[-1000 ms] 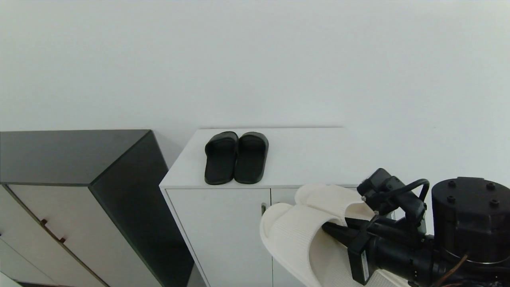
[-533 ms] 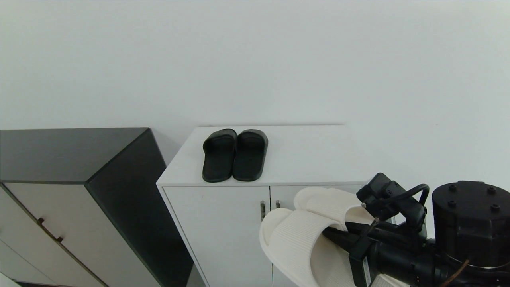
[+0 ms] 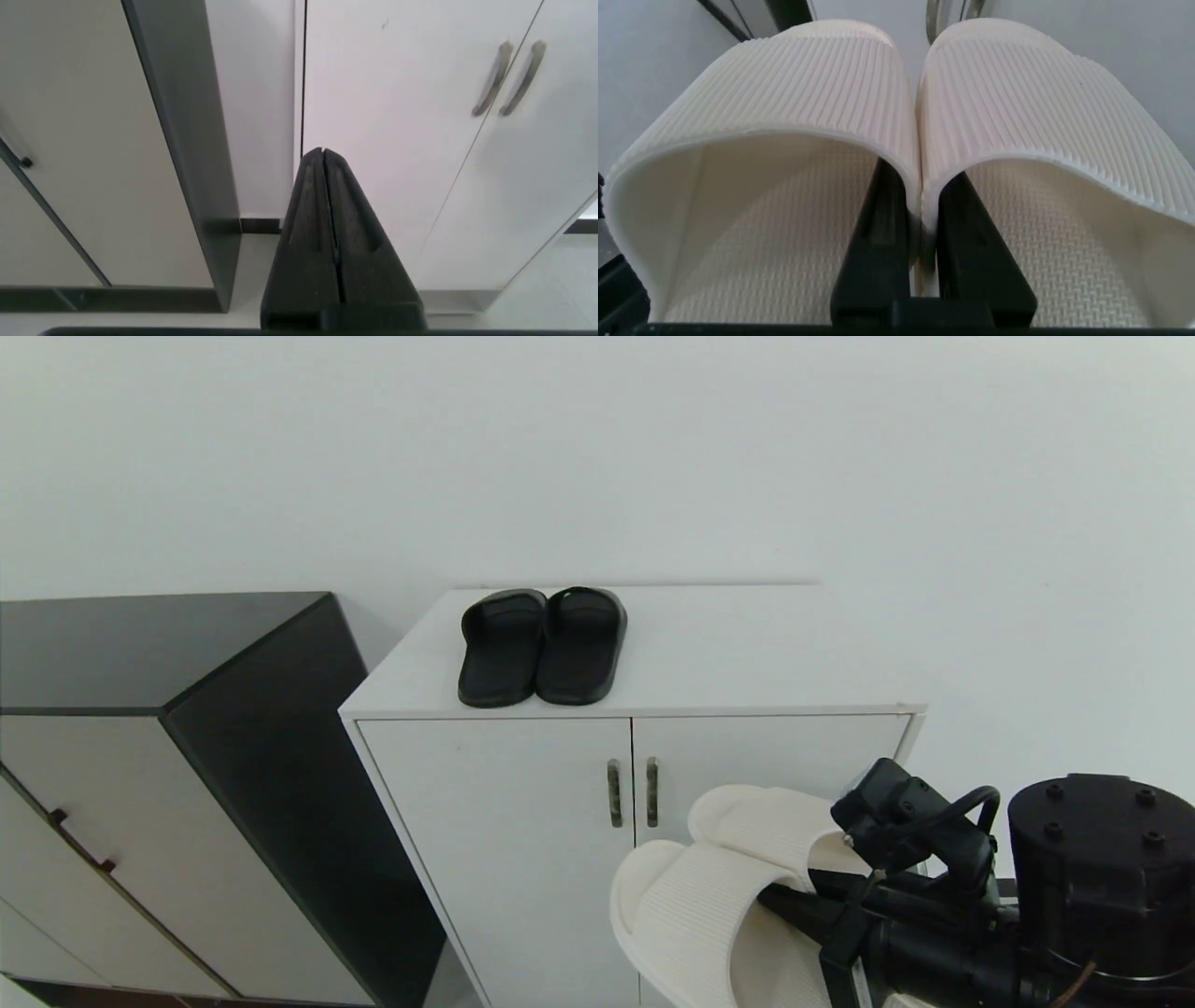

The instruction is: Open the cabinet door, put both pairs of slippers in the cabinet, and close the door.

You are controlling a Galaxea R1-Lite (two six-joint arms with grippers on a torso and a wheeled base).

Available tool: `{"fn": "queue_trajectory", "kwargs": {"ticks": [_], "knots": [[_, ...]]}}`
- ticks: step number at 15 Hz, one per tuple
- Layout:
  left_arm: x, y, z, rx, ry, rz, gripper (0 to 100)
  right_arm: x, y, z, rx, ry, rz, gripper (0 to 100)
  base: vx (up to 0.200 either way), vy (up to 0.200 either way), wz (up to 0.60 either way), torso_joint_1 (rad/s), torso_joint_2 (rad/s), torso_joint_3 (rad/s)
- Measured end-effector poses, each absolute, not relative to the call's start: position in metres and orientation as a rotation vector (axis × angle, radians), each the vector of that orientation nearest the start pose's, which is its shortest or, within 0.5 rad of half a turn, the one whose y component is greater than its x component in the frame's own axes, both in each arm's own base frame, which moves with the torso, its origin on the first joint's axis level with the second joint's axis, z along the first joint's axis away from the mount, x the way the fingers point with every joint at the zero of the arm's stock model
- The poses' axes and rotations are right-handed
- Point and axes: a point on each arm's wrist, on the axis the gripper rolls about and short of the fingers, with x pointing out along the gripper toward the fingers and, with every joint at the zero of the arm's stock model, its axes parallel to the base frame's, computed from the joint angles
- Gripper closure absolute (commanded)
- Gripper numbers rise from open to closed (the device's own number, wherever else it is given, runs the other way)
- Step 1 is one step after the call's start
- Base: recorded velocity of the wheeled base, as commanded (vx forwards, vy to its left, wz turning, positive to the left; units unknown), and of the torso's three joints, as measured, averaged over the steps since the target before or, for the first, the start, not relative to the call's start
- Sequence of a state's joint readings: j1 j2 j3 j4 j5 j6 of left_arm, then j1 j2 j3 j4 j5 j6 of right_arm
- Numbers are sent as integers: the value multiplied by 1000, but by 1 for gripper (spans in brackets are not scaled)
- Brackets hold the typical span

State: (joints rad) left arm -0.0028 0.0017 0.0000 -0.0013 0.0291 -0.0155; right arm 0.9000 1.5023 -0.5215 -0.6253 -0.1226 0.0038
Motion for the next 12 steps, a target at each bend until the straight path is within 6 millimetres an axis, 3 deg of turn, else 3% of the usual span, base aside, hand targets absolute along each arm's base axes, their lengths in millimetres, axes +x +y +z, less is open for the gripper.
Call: {"fn": "queue_trajectory", "kwargs": {"ticks": [1, 2, 12], "knots": [[-23, 1, 76, -15, 0, 25, 100, 148, 183, 160, -177, 321, 770, 100, 0, 0, 0, -193, 515, 315], [-23, 1, 76, -16, 0, 23, 0, 147, 183, 159, -178, 323, 774, 100, 0, 0, 0, -198, 520, 315], [-23, 1, 76, -18, 0, 22, 0, 143, 190, 147, -209, 366, 802, 100, 0, 0, 0, -159, 484, 321]]}}
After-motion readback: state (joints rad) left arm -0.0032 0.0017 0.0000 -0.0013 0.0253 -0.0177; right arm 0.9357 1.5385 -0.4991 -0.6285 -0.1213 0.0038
